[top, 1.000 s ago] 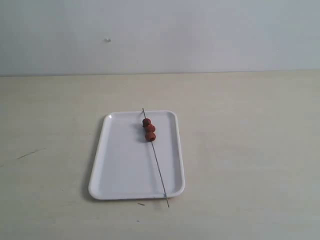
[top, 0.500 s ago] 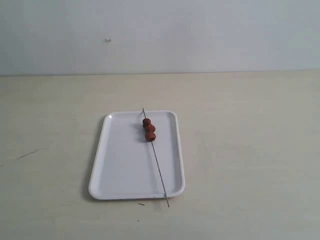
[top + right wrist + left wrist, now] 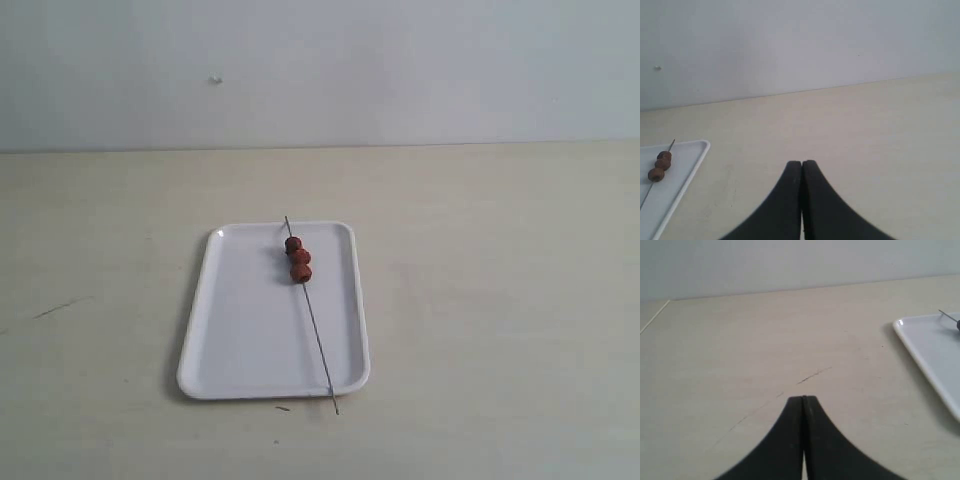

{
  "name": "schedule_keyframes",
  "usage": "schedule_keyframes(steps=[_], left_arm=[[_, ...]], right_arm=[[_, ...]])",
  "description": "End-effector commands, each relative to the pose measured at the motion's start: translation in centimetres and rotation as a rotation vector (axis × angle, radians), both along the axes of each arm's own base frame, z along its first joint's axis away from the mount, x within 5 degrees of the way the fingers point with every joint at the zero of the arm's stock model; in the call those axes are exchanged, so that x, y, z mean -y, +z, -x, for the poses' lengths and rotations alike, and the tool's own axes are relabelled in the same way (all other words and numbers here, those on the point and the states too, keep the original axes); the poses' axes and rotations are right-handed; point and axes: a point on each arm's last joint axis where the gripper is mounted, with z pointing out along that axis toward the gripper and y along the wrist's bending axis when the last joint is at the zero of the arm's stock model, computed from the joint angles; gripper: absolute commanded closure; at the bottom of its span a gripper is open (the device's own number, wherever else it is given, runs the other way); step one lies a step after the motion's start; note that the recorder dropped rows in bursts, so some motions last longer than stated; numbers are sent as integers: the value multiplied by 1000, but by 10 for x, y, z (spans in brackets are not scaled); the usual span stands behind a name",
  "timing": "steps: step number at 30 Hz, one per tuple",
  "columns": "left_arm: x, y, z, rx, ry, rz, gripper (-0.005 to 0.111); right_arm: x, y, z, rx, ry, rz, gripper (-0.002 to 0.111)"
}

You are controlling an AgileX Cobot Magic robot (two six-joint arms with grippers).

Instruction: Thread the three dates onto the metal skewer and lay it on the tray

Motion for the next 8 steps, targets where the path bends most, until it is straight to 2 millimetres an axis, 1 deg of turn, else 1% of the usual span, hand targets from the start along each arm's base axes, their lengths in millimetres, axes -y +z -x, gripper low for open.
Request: schedule_keyframes(steps=[1, 8], left_arm=[[0, 1, 0, 11, 1, 9, 107], [0, 1, 0, 11, 1, 9, 107]], right_arm=[[0, -1, 0, 5, -2, 6, 108], [0, 0, 0, 12, -2, 4, 108]])
